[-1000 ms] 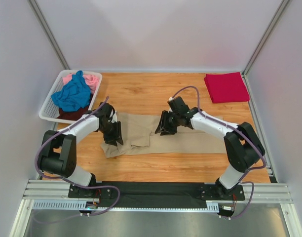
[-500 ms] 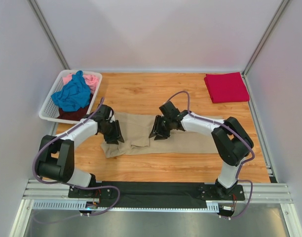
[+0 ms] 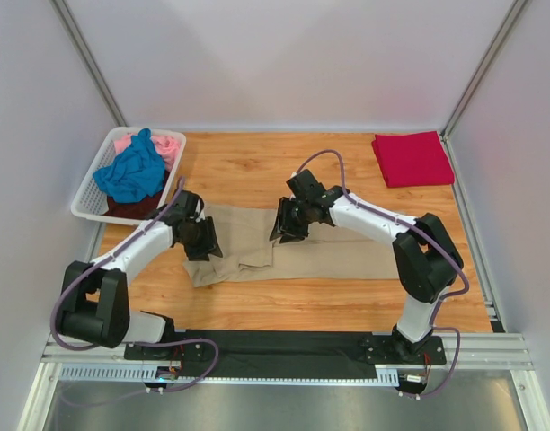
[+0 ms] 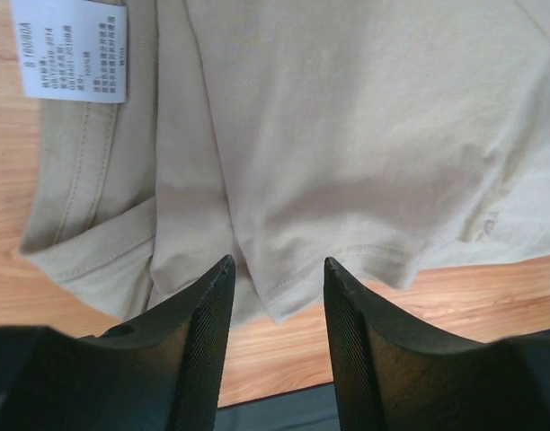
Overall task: Fold and stack the t-shirts
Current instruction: Fold the tshirt
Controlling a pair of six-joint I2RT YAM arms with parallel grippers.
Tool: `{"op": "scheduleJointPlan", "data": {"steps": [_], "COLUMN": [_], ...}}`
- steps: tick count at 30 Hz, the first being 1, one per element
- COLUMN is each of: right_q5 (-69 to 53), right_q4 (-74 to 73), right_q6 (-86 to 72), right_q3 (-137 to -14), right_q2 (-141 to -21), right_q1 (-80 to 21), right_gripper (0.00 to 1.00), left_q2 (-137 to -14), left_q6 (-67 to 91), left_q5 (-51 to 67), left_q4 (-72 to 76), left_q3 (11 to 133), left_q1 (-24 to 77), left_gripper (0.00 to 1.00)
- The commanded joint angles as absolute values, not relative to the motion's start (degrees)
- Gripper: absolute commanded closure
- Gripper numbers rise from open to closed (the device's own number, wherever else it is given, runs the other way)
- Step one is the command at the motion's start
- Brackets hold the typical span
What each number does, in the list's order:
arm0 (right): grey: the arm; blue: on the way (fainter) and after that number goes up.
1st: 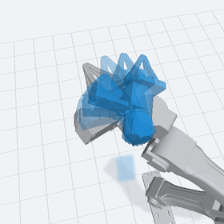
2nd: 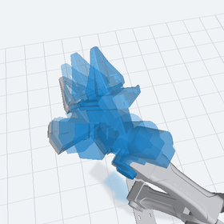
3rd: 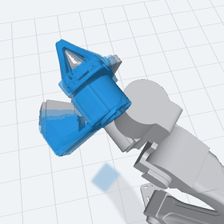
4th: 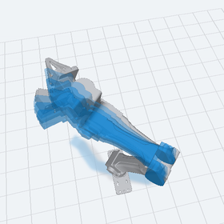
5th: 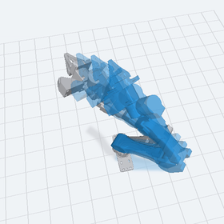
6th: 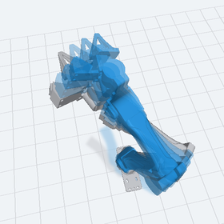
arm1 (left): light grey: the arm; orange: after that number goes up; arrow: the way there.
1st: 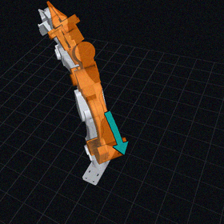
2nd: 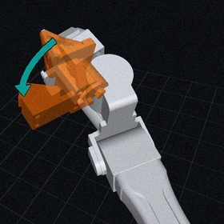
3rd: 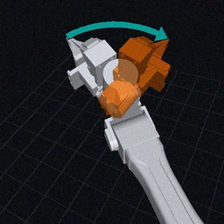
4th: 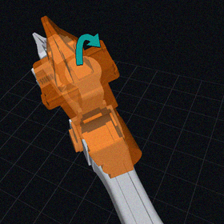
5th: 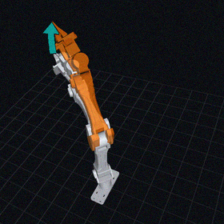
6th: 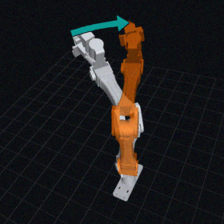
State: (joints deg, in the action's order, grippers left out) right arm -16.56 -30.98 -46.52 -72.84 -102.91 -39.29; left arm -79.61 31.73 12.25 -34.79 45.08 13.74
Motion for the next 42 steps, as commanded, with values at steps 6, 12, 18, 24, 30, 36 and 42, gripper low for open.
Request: {"op": "scheduleJointPlan", "data": {"steps": [6, 12, 18, 24, 30, 36, 42], "right_q5": [-18.5, -18.6, -18.5, -18.0, -19.3, -19.7, -19.7], "right_q4": [-29.4, -24.0, -22.9, -22.1, -19.7, -19.3, -19.4], "right_q6": [-43.0, -44.1, -43.6, -43.2, -44.5, -44.1, -43.8], "right_q3": [-72.9, -68.9, -68.3, -67.9, -67.4, -67.8, -67.4], "right_q2": [-101.6, -102.4, -105.5, -108.2, -109.9, -110.3, -107.8], "right_q1": [-39.3, -40.6, -42.6, -42.8, -42.9, -42.9, -42.8], "right_gripper": [0.61, 0.6, 0.6, 0.61, 0.62, 0.64, 0.84], "left_q2": [-68.0, -69.7, -71.9, -72.7, -73.8, -73.2, -73.4], "left_q6": [34.9, 38.3, 40.1, 40.6, 40.1, 40.3, 41.2], "left_q5": [12.6, 17.7, 19.3, 18.3, 17.6, 17.0, 18.8], "left_q4": [-35.3, -28.7, -25.3, -24.3, -25.9, -25.7, -25.0], "left_q3": [43.6, 36.4, 34.3, 34.6, 35.8, 35.9, 36.6], "left_q1": [13.1, 13.1, 13.1, 13.1, 13.1, 13.1, 13.1], "left_gripper": [0.46, 0.47, 0.5, 0.5, 0.57, 0.6, 0.93]}}
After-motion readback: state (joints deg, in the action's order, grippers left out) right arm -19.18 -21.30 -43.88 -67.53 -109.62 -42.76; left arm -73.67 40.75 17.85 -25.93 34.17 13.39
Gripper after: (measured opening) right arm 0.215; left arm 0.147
